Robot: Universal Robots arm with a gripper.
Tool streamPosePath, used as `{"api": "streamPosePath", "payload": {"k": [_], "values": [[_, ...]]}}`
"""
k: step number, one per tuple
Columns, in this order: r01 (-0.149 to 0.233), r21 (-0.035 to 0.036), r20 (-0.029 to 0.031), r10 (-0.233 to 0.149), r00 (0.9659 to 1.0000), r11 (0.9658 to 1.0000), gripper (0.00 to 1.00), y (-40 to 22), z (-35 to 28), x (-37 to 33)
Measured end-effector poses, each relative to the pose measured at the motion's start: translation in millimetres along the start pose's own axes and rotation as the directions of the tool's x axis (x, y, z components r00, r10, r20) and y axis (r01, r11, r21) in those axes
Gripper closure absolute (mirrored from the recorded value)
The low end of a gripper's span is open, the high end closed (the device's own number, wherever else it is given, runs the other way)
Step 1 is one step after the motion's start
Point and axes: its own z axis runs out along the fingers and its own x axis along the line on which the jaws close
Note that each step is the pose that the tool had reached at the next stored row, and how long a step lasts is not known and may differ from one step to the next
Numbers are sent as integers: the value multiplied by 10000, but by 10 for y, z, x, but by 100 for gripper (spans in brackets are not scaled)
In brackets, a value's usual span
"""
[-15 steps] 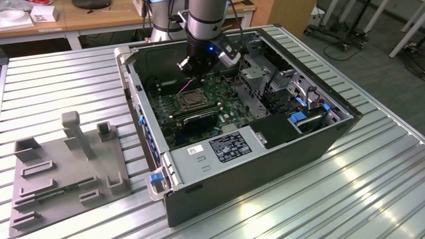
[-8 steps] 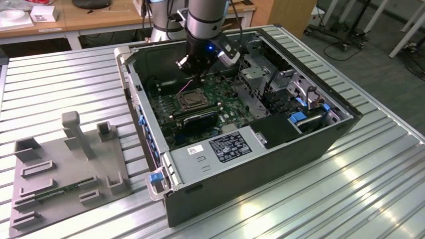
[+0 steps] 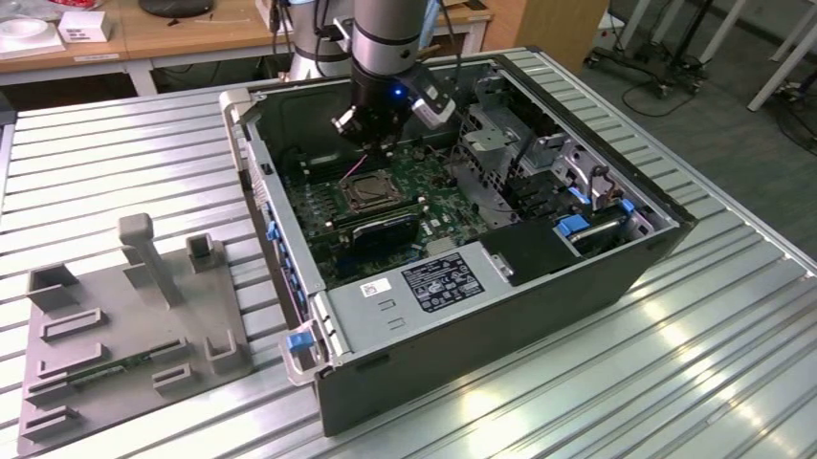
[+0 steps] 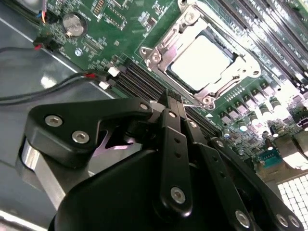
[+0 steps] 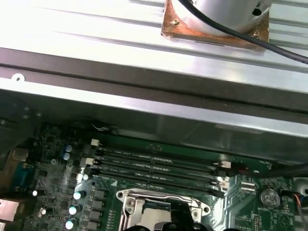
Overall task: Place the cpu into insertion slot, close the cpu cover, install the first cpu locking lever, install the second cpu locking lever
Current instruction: 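Install the first cpu locking lever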
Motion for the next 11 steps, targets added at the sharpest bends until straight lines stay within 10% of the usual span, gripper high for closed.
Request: {"api": "streamPosePath", "payload": {"k": [11], "values": [[13,-101,95,-12,10000,9999,89,73,16,23]]}}
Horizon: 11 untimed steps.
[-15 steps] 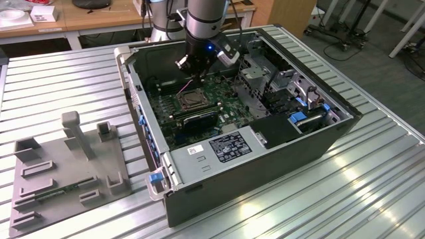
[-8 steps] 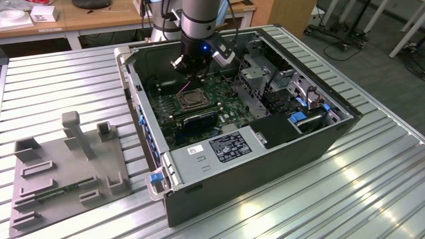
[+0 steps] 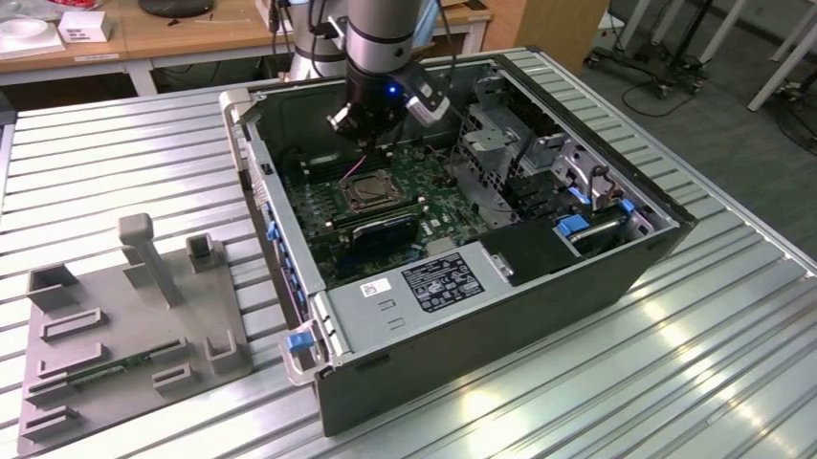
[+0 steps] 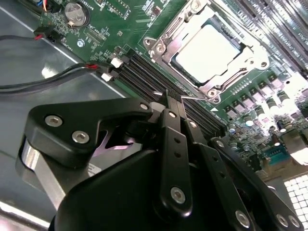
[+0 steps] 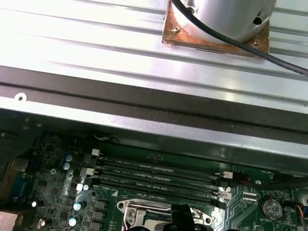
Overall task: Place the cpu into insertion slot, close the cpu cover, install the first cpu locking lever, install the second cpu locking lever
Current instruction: 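Install the first cpu locking lever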
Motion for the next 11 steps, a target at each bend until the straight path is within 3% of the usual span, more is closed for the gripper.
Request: {"api": "streamPosePath", "payload": {"k": [11], "values": [[-136,12,16,136,9999,9999,89,16,13,-15]]}}
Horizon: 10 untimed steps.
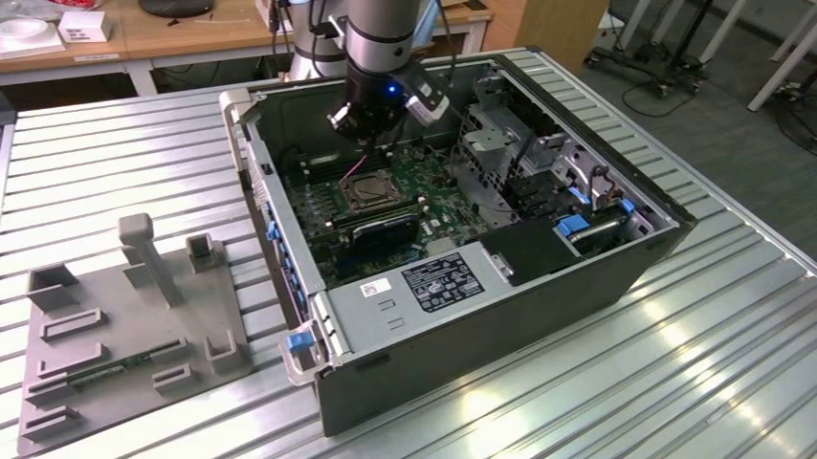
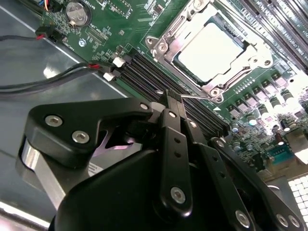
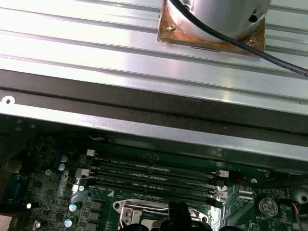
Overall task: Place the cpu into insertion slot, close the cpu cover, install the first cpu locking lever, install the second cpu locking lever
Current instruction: 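Install the first cpu locking lever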
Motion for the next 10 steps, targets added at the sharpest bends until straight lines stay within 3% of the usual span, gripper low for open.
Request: {"api": "streamPosePath", "payload": {"k": [10], "values": [[-267,23,56,267,9996,9996,89,23,29,-4]]}}
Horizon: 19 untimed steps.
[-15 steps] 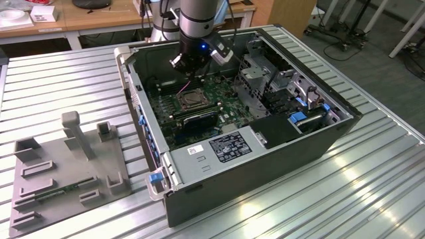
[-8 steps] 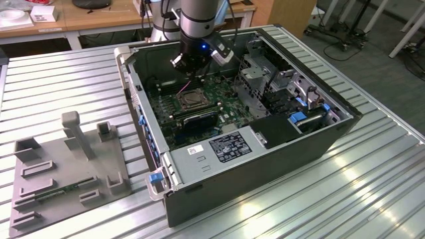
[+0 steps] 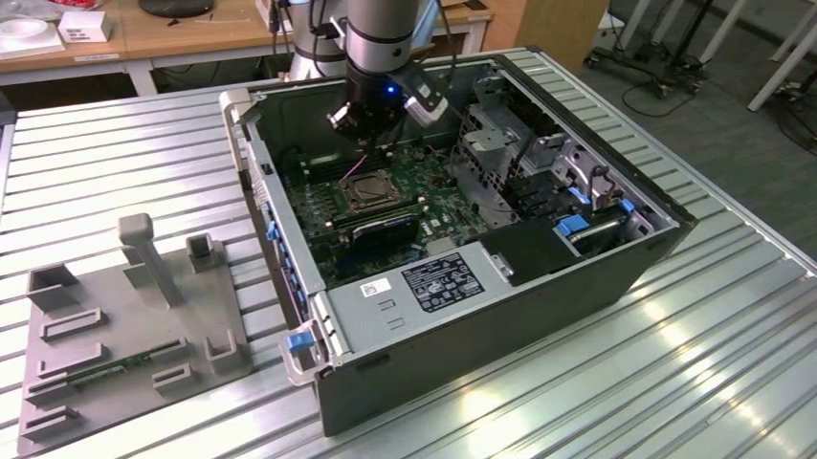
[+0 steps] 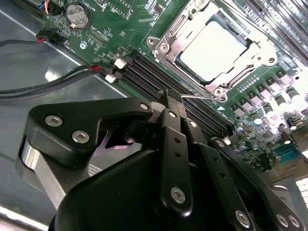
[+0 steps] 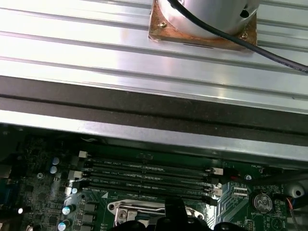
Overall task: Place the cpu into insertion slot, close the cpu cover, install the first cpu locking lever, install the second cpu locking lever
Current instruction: 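Install the first cpu locking lever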
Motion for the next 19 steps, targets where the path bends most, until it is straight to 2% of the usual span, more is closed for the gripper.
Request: {"api": "streamPosePath", "payload": {"k": [10,15,19], "values": [[-419,39,93,418,9991,9991,89,56,35,26],[-490,44,110,489,9987,9988,89,64,54,29],[-527,47,118,526,9985,9986,89,55,93,25]]}}
